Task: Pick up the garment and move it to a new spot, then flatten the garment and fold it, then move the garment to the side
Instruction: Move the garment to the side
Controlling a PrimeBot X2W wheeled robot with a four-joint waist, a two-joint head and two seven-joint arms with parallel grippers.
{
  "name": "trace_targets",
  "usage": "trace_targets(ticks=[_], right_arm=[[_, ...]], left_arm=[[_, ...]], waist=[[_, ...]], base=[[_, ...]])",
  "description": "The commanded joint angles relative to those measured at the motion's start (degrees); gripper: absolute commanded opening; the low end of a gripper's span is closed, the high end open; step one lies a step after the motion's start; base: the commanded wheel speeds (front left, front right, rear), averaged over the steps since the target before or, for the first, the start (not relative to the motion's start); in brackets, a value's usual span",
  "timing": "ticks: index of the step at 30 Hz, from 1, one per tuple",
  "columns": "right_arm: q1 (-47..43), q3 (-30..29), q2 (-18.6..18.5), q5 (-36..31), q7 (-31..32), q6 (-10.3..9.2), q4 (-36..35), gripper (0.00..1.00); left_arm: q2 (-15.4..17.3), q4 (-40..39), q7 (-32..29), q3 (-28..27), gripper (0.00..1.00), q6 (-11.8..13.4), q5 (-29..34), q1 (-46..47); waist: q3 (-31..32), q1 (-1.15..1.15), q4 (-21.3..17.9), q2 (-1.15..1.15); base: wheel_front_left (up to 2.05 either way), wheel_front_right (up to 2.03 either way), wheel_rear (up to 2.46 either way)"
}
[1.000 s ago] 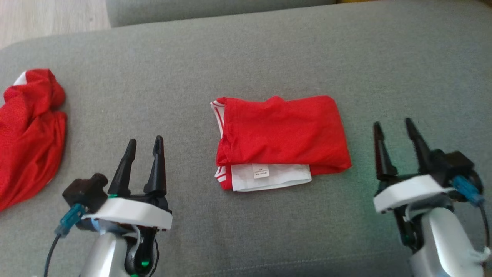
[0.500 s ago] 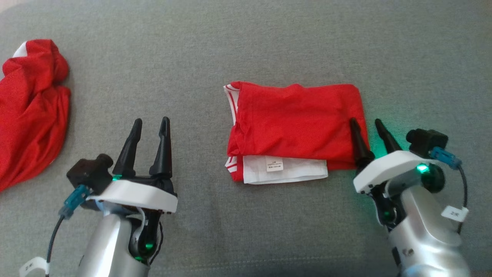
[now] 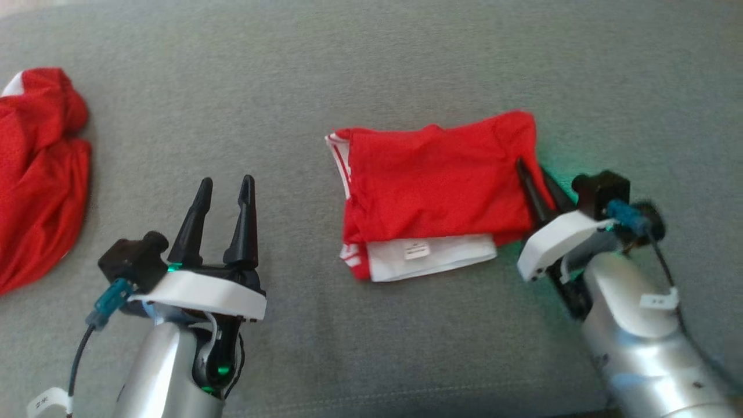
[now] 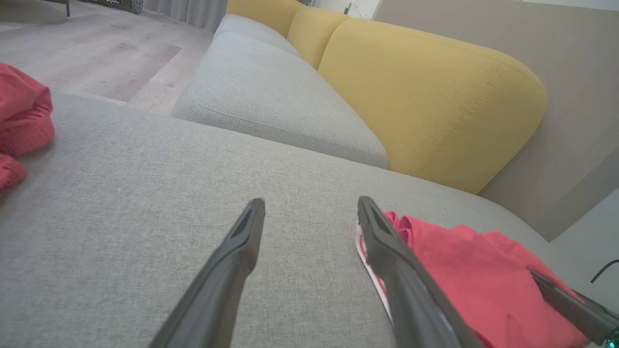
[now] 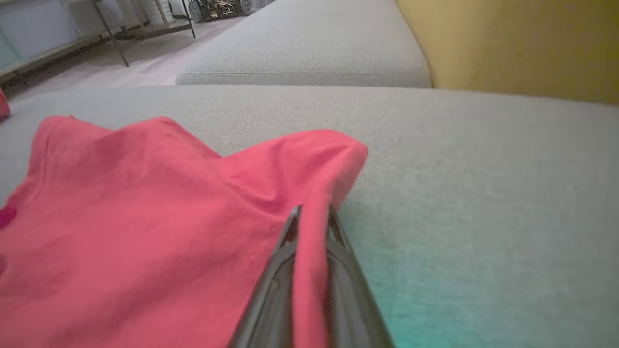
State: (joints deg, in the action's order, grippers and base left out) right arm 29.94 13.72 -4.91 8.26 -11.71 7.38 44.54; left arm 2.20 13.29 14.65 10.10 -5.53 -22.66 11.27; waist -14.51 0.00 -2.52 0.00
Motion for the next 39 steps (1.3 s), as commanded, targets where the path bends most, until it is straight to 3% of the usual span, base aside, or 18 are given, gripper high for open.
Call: trace_targets(ticks=[1,6,13,16,20,26,32,33,35,36,39], right_arm=[[2.2,1.2,-1.3,-1.1,-0.8,0.11,-2.3,0.0],[5.1,4.0,-9.1,-4.0,0.4,0.11,-6.1,0.0],[9.1,4.5,-24.7,0.8,5.7,0.11,-8.3,0.0],[10.3,2.4,-29.1,3.4,7.6,0.11,-6.6,0.0],[11.9,-1.7,-30.7,6.3,9.3,0.11,-3.9,0.0],[13.7,-7.0,-31.0,1.8,9.3,0.11,-0.7,0.0],[13.7,-10.4,-28.8,-1.0,8.8,0.11,0.3,0.0],[13.7,-10.8,-28.6,-1.0,8.6,0.11,0.4,0.06],[13.4,-11.2,-27.7,-0.8,8.4,0.11,0.3,0.6],[13.2,-11.6,-27.1,-0.6,8.7,0.11,0.2,1.0],[13.1,-11.8,-26.4,-0.6,8.5,0.11,-1.2,1.0]], left_arm=[[0.7,-1.9,0.3,-2.1,1.0,0.2,-0.1,1.9],[0.7,-2.4,0.3,-2.6,1.0,0.1,-0.1,2.3],[0.7,-2.8,0.3,-2.7,1.0,-0.4,0.7,3.9],[0.7,-2.7,0.3,-2.5,1.0,-0.7,1.2,4.4],[0.7,-2.5,0.3,-2.9,1.0,-1.0,1.4,4.8],[0.7,-2.4,0.3,-3.3,1.0,-1.4,0.9,5.2],[0.7,-2.8,0.3,-3.4,1.0,-1.5,0.7,5.0],[0.7,-2.8,0.3,-3.4,1.0,-1.5,0.7,4.9],[0.7,-2.7,0.3,-3.5,1.0,-1.6,0.7,4.8],[0.7,-2.6,0.3,-3.5,1.0,-1.6,0.6,4.7],[0.7,-2.3,0.3,-3.5,1.0,-1.6,0.6,4.6]], waist=[[0.2,0.0,-0.8,0.0],[-0.4,0.0,-3.3,0.0],[-3.3,0.0,-5.3,0.0],[-4.3,0.0,-5.6,0.0],[-5.4,0.0,-5.9,0.0],[-5.8,0.0,-5.5,0.0],[-5.6,0.0,-5.3,0.0],[-5.5,0.0,-5.3,0.0],[-5.4,0.0,-5.4,0.0],[-5.3,0.0,-5.4,0.0],[-4.9,0.0,-5.6,0.0]], base=[[0.0,0.0,0.0],[0.0,0.0,0.0],[0.0,0.0,0.0],[0.0,0.0,0.0],[0.0,0.0,0.0],[0.0,0.0,0.0],[0.0,0.0,0.0],[0.0,0.0,0.0],[0.0,0.0,0.0],[0.0,0.0,0.0],[0.0,0.0,0.0]])
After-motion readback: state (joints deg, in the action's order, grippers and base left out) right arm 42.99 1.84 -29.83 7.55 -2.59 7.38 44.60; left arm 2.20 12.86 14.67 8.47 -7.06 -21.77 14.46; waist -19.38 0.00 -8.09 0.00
